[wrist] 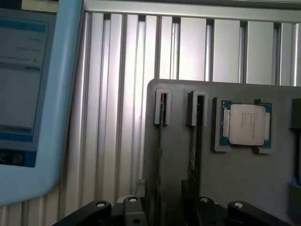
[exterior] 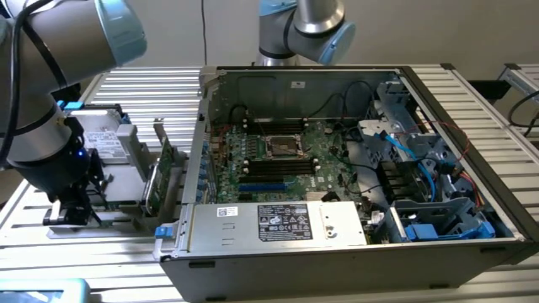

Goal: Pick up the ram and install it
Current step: 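Pick up the ram and move it above insertion slot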

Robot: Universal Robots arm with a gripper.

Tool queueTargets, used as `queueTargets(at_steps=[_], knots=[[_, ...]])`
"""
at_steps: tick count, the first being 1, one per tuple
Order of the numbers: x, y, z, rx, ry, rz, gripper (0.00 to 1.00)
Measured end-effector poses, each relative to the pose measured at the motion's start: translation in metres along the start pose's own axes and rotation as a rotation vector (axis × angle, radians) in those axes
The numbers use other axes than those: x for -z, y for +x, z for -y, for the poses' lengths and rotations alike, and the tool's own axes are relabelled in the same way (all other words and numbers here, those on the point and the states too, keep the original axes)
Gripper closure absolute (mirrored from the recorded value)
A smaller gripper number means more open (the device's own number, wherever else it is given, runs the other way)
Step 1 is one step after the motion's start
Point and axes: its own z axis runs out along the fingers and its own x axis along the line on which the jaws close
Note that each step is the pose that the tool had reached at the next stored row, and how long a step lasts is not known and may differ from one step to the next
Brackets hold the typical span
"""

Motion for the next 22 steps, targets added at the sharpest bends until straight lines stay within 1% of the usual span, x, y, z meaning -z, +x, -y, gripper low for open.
queueTargets(at_steps=[3,10,14,22], knots=[[-0.0054,0.0,0.0001,0.0,0.0016,-0.0001,0.58],[-0.0176,0.002,0.0001,-0.004,0.0081,-0.0001,0.58],[-0.0213,0.002,-0.0011,-0.006,0.0125,-0.0002,0.58],[-0.0232,0.002,-0.003,-0.01,0.0154,0.0016,0.58]])
